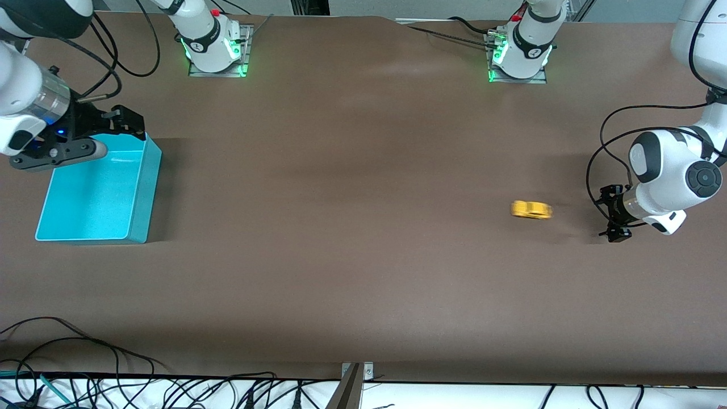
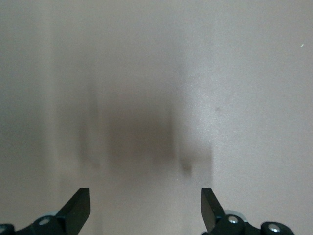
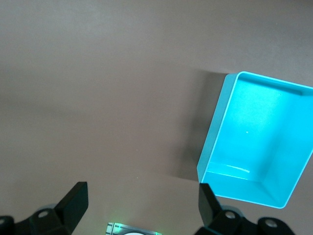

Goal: Wind up and store yellow beetle car
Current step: 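Release the car with the left gripper while the right gripper moves over the box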

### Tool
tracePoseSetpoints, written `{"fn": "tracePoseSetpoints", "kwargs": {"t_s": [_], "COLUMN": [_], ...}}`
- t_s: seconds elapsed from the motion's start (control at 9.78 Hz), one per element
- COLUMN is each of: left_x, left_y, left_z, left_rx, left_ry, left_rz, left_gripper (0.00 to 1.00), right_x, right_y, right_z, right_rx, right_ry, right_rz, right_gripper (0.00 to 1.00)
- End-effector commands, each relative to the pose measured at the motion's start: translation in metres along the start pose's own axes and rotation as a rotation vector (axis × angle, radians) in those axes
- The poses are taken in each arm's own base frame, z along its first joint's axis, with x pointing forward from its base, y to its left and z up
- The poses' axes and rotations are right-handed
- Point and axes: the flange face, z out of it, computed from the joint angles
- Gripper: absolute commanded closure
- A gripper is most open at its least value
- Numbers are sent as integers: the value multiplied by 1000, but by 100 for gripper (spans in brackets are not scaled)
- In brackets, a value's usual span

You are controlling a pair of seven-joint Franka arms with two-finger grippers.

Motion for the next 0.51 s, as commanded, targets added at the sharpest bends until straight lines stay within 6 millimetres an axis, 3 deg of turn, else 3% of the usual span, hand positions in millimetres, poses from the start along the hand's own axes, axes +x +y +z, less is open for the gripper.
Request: {"fn": "tracePoseSetpoints", "kwargs": {"t_s": [0.0, 0.2, 0.41], "left_x": [-8, -11, -11], "left_y": [13, 31, 50], "left_z": [-34, -70, -120], "left_rx": [37, 58, 57], "left_ry": [12, 9, -8], "left_rz": [92, 207, 309], "left_gripper": [0, 0, 0], "right_x": [5, 11, 18], "right_y": [-5, -5, -7], "right_z": [5, 16, 27], "right_rx": [-31, -23, 14], "right_ry": [-2, -24, -34], "right_rz": [-17, -91, -197], "right_gripper": [0, 0, 0]}}
